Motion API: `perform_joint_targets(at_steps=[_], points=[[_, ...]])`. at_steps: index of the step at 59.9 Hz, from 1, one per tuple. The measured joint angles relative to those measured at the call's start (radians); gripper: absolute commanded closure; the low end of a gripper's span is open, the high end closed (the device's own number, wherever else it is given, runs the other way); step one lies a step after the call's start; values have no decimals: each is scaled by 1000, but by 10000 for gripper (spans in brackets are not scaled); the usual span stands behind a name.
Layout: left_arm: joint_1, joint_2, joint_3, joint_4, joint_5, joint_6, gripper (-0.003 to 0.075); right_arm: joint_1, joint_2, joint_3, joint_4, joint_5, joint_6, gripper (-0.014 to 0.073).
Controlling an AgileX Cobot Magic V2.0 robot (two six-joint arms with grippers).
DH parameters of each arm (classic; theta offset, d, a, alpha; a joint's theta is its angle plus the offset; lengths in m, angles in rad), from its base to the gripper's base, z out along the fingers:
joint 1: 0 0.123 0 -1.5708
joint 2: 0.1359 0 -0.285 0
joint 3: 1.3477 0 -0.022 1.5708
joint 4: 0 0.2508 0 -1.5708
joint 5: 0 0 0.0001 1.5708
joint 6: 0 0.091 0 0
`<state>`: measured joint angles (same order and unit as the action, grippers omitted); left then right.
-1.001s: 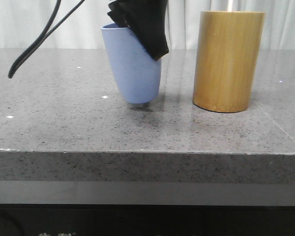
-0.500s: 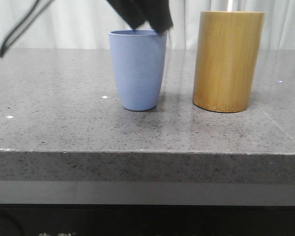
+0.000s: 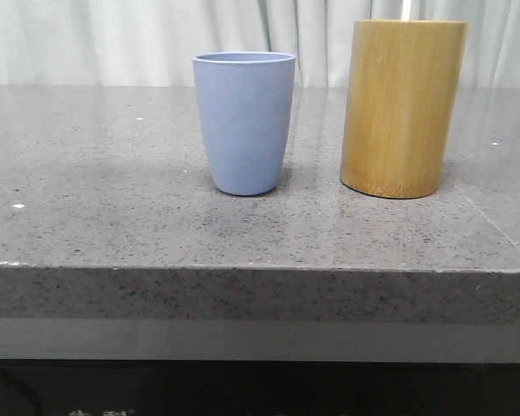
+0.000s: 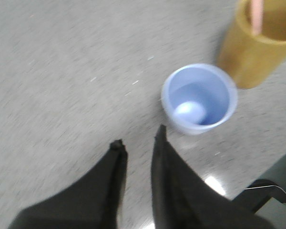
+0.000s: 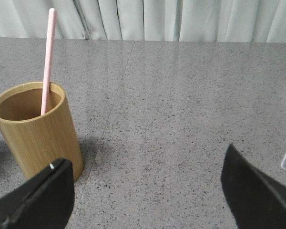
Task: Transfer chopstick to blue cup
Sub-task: 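Open the left gripper and withdraw it from the blue cup, then grasp the pink stick in the bamboo holder with the right gripper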
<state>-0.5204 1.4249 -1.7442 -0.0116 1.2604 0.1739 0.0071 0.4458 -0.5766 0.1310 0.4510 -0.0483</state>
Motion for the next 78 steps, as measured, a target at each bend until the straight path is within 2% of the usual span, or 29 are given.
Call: perform_joint_targets(at_steps=[3,16,29,44,58,71,78], points=[[41,-27,40,2,0,0,739,0,0,0,0,0,0,-41],[243,-194,309,-4,-29,-5,739,0,0,0,0,0,0,-41],[383,-476,689,-66,-318,-9,739,0,0,0,0,0,0,-41],[402,-820,1039,-92,-598,-38,739,0,0,0,0,0,0,-41],[402,-1070,1272,-98,-713,-38,739,0,9,0,51,-7,0,-41],[402,-1206,1343,-115,-772,-41,739,7,143,-23,61,-54,0,-41],[402,-1220,1343,-117,-778,-41,739,53,272,-75,61,-108,0,-41]])
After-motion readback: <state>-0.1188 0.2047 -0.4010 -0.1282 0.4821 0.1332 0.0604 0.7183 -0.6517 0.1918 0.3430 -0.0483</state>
